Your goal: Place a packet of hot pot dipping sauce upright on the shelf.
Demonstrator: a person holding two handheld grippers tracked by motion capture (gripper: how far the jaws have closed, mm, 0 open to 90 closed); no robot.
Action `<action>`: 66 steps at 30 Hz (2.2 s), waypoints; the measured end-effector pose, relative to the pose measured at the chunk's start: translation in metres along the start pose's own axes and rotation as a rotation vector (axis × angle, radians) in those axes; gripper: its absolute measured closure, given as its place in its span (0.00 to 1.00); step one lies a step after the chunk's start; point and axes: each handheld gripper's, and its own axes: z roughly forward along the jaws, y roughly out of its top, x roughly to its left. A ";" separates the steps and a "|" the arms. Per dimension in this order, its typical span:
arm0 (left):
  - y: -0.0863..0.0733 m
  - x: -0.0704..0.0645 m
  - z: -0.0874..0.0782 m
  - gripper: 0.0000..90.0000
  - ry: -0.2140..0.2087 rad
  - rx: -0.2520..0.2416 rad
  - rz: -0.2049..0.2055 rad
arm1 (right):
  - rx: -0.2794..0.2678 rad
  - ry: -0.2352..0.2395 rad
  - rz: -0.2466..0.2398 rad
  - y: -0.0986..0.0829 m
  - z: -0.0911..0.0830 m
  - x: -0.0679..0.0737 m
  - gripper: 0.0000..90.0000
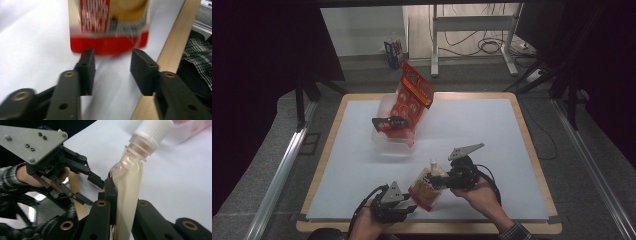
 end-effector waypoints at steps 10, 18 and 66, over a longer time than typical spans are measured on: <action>0.002 0.002 -0.003 0.17 0.007 -0.030 -0.025 | -0.024 -0.096 -0.050 0.028 -0.019 -0.012 0.97; 0.002 0.003 -0.004 0.05 0.031 -0.047 -0.034 | -0.036 -0.133 -0.070 0.049 -0.024 -0.023 0.98; 0.001 0.004 -0.004 0.00 0.086 -0.040 0.017 | 0.073 -0.137 -0.227 0.152 0.043 -0.044 0.98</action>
